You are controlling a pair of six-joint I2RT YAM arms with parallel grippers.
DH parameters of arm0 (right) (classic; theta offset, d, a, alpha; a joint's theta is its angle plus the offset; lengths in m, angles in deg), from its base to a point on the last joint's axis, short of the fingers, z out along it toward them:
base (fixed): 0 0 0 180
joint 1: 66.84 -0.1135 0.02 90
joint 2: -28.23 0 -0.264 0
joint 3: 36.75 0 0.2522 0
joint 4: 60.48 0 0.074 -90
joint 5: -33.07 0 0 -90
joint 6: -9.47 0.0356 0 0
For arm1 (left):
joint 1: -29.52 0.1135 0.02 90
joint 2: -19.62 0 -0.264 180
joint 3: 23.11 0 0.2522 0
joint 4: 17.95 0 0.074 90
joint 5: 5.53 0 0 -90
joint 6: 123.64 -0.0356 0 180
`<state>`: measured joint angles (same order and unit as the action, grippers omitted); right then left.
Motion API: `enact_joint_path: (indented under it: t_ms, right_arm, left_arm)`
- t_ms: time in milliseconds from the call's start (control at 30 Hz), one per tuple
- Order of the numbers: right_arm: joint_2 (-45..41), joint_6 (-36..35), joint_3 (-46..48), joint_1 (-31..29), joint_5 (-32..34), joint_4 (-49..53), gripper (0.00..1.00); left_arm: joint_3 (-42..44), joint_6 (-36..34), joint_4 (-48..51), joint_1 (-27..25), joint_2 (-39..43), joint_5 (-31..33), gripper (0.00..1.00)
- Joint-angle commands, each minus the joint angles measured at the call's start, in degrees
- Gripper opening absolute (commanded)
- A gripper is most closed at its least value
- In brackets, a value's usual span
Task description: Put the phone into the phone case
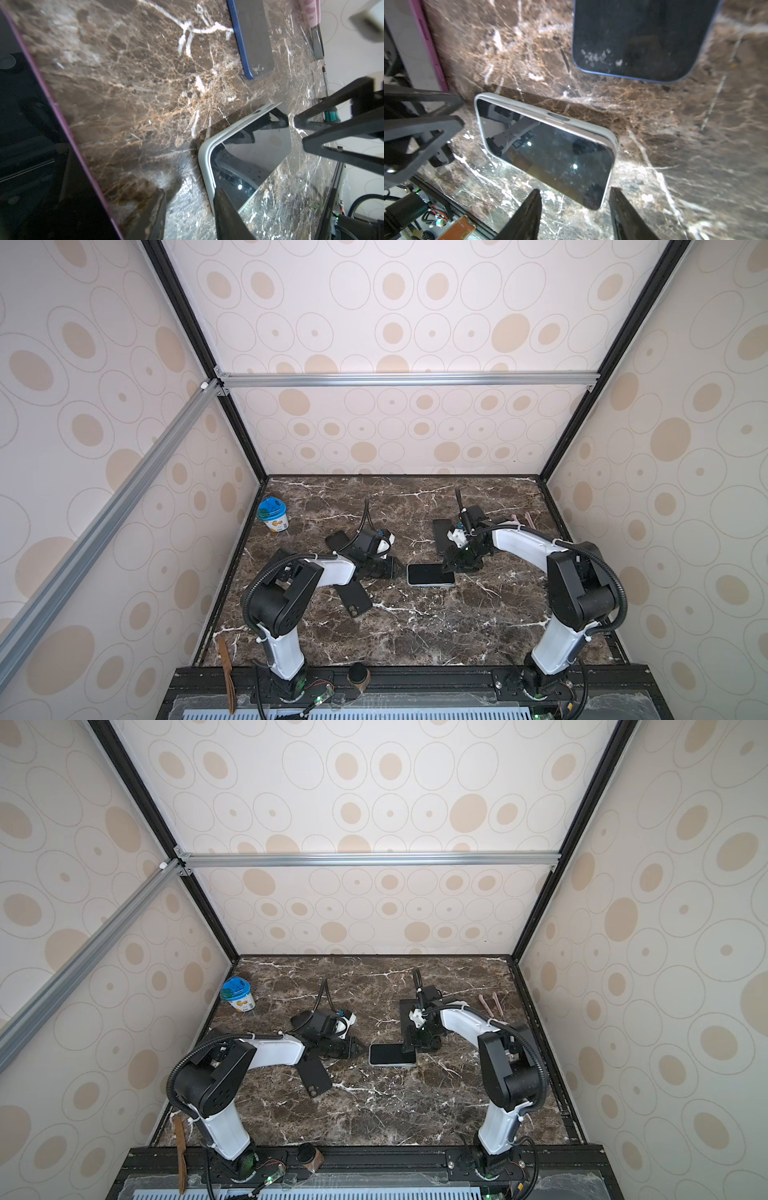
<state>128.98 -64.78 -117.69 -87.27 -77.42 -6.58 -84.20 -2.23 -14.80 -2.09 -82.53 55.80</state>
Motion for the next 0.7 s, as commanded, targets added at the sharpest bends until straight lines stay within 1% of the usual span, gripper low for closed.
enact_joint_path:
  t_ms: [0,100,200,300,367,467,500,667]
  right_arm:
    - [-2.46,-0.19,-2.06,-0.41,3.58,4.20,0.56]
    - [-3.10,-0.36,-2.44,-0.42,7.09,5.85,0.52]
    - [-2.94,-0.72,-1.88,-0.41,8.29,6.27,0.45]
    - [-2.36,-0.71,-0.60,-0.48,7.39,5.36,0.38]
    - [-2.10,-0.50,0.44,-0.41,6.94,4.59,0.36]
    - [-1.61,-0.12,2.11,-0.42,6.30,3.09,0.33]
    - [-1.33,0.17,2.65,-0.46,5.77,2.43,0.32]
    - [-0.18,1.11,4.84,-0.45,3.74,-0.25,0.27]
  left_arm:
    - [0.14,-1.01,2.41,-0.23,1.69,-1.04,0.41]
    - [-0.20,-0.92,3.09,-0.37,1.91,-1.29,0.42]
    - [-1.11,-1.09,4.46,-0.89,1.80,-1.03,0.42]
    - [-2.20,-0.95,5.51,-1.83,1.69,-0.64,0.42]
    - [-2.74,-0.38,6.25,-2.36,1.60,0.22,0.42]
    - [-2.77,1.44,6.43,-3.24,1.81,1.41,0.39]
    - [-2.55,1.90,6.01,-3.47,1.86,3.02,0.39]
    - [-2.41,3.60,4.77,-4.88,1.39,3.72,0.39]
